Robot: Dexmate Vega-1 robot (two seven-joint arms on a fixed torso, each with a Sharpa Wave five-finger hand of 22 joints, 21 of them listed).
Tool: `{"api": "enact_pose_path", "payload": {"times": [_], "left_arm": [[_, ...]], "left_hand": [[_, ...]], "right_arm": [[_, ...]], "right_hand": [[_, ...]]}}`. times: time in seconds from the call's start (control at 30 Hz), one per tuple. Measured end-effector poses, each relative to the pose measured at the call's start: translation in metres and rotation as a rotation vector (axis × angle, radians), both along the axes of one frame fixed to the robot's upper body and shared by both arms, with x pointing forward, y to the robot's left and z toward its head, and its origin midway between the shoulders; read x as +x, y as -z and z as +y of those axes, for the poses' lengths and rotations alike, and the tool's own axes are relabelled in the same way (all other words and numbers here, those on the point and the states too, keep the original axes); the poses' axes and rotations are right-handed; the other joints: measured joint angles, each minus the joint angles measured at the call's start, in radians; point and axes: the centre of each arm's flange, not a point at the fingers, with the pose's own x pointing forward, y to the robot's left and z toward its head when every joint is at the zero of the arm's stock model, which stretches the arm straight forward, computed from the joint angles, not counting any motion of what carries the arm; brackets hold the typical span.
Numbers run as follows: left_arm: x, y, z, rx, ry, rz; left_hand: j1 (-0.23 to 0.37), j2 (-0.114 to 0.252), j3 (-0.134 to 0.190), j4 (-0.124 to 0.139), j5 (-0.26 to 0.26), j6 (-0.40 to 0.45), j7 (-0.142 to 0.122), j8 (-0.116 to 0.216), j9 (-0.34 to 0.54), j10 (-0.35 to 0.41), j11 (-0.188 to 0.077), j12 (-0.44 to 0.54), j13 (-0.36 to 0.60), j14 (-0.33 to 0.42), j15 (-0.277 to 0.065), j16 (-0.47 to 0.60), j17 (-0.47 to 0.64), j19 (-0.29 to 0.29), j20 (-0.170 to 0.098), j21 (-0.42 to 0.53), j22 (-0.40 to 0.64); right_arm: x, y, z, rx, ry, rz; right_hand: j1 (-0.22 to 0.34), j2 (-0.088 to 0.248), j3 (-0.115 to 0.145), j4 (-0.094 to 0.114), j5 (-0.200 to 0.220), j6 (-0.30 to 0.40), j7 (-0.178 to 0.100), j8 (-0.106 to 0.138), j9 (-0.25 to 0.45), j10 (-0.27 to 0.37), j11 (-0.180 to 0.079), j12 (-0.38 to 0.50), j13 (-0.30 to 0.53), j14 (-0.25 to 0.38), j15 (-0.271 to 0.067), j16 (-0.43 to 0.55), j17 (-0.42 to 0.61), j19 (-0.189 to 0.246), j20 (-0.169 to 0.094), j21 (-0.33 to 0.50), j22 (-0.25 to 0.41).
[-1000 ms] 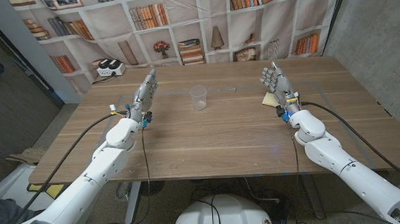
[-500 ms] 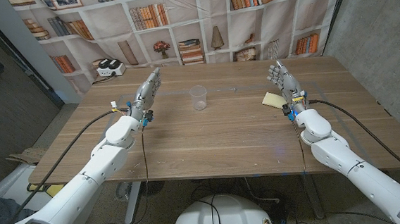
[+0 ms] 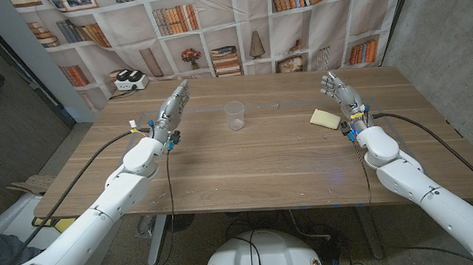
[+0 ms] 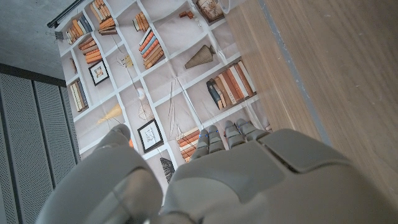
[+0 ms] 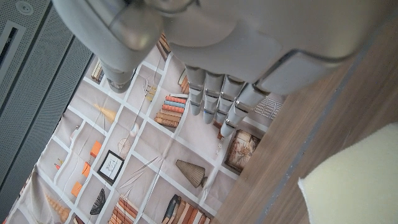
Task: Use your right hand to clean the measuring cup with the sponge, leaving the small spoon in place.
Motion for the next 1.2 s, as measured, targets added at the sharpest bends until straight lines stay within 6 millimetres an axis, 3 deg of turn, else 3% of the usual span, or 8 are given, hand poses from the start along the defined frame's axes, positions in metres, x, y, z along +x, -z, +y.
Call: {"api": "enact_pose_path", "payload": {"times": [0.17, 0.5, 0.67, 0.83, 1.2], "left_arm": [[-0.003, 0.002, 0.004, -0.001, -0.005, 0.000], [-0.007, 0.008, 0.009, -0.009, -0.014, 0.008], [-0.009, 0.010, 0.011, -0.011, -0.017, 0.011], [-0.010, 0.012, 0.013, -0.015, -0.020, 0.013], [-0.012, 0.016, 0.015, -0.023, -0.024, 0.015]], "left_hand": [[0.000, 0.000, -0.003, -0.003, 0.000, 0.002, 0.002, 0.000, 0.000, 0.000, 0.000, 0.000, 0.000, 0.000, 0.000, 0.000, 0.000, 0.003, -0.003, 0.000, 0.000], [0.000, 0.000, -0.004, -0.004, 0.000, 0.011, 0.000, 0.003, 0.000, 0.010, 0.000, 0.000, 0.000, 0.011, 0.000, 0.000, 0.000, 0.005, -0.005, 0.000, 0.000], [0.001, -0.001, -0.004, -0.004, 0.000, 0.015, 0.004, 0.003, 0.000, 0.010, 0.000, 0.000, 0.000, 0.011, 0.000, 0.000, 0.000, 0.005, -0.005, 0.000, 0.000], [0.005, -0.006, -0.004, -0.004, 0.000, 0.015, 0.004, 0.003, 0.000, 0.014, 0.004, 0.000, 0.000, 0.011, 0.000, 0.000, 0.000, 0.006, -0.005, 0.000, 0.000], [0.005, -0.006, -0.004, -0.004, -0.008, 0.023, 0.002, 0.003, 0.000, 0.016, 0.006, 0.000, 0.000, 0.016, -0.005, 0.000, 0.000, 0.009, -0.002, 0.000, 0.005]], "right_arm": [[-0.004, -0.002, -0.004, -0.042, 0.069, -0.027], [-0.009, -0.004, -0.008, -0.133, 0.175, -0.052], [-0.011, -0.004, -0.007, -0.177, 0.217, -0.068], [-0.012, -0.004, -0.005, -0.205, 0.248, -0.088], [-0.014, -0.004, -0.004, -0.282, 0.335, -0.114]], "right_hand": [[0.024, 0.003, 0.007, -0.015, 0.000, 0.024, -0.007, 0.000, 0.005, 0.020, -0.004, 0.003, 0.000, 0.030, -0.005, 0.008, 0.000, 0.027, 0.002, 0.000, 0.000], [0.047, 0.006, 0.017, -0.025, 0.008, 0.042, -0.014, 0.000, 0.005, 0.044, -0.013, 0.006, 0.000, 0.053, -0.007, 0.008, 0.000, 0.056, -0.001, 0.000, 0.000], [0.077, 0.014, 0.025, -0.033, 0.008, 0.074, -0.021, 0.007, 0.005, 0.079, -0.019, 0.010, 0.000, 0.093, -0.010, 0.008, 0.000, 0.092, -0.001, 0.008, 0.000], [0.107, 0.033, 0.040, -0.048, 0.008, 0.087, -0.023, 0.007, 0.010, 0.088, -0.028, 0.010, 0.000, 0.109, -0.008, 0.008, 0.000, 0.102, -0.006, 0.008, 0.000], [0.189, 0.037, 0.067, -0.068, 0.008, 0.110, -0.039, 0.007, 0.010, 0.123, -0.030, 0.010, 0.005, 0.119, -0.008, 0.000, 0.000, 0.113, -0.002, 0.003, 0.000]]}}
